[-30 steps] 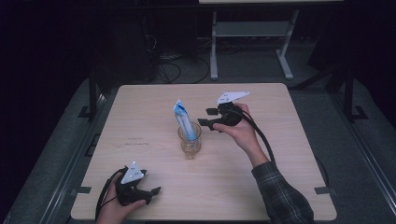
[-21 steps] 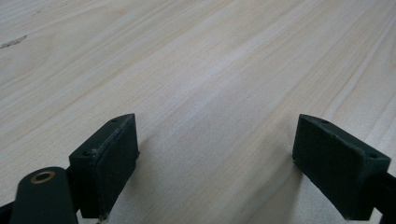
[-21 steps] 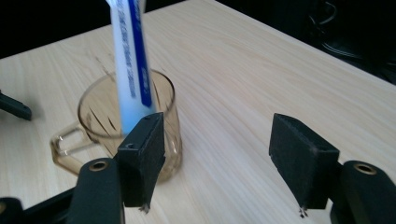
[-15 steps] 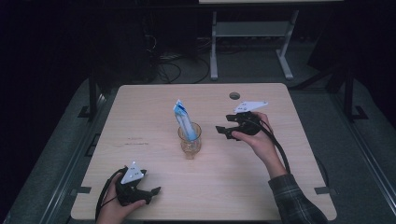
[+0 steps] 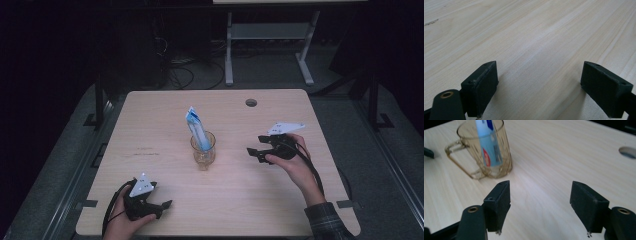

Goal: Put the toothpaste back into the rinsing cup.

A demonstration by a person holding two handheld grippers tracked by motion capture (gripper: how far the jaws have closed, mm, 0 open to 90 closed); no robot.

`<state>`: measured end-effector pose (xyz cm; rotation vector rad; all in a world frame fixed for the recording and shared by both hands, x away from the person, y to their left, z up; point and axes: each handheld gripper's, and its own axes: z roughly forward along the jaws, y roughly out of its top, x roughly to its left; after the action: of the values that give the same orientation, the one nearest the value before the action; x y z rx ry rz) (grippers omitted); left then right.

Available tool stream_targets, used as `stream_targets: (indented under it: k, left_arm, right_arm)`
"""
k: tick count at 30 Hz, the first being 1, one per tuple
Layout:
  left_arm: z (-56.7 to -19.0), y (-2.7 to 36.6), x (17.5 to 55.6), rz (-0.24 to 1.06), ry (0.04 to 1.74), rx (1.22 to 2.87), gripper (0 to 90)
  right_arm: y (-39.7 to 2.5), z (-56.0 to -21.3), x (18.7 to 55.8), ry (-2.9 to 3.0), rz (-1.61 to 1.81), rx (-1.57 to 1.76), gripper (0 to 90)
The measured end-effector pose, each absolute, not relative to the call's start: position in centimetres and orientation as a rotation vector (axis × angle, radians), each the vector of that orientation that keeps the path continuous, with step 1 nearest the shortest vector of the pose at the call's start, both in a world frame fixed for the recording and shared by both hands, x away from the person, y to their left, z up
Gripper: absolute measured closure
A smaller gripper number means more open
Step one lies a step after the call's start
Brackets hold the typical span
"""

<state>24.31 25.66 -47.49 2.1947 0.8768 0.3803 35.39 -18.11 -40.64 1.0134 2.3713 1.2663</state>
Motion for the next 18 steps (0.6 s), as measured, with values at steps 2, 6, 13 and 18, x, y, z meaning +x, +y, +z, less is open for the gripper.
stream_targets:
  k: [2, 6, 13, 18]
  left_arm:
    - [-47.5, 25.7, 24.3, 0.381, 0.877, 2.194, 13.5]
    - [-47.5, 25.7, 24.3, 0.381, 0.877, 2.195, 13.5]
    - [-47.5, 25.7, 24.3, 0.381, 0.878, 2.194, 13.5]
    - [-47.5, 25.7, 24.3, 0.382, 0.879, 2.195, 13.5]
  right_arm:
    - [-18.7, -41.0, 35.0, 2.371, 1.266, 1.02, 31.9]
    - [-19.6, -41.8, 33.9, 2.38, 1.265, 1.047, 31.6]
    - [-21.1, -43.2, 32.1, 2.386, 1.263, 1.083, 30.3]
    - [-22.1, -44.2, 30.8, 2.387, 1.242, 1.109, 28.6]
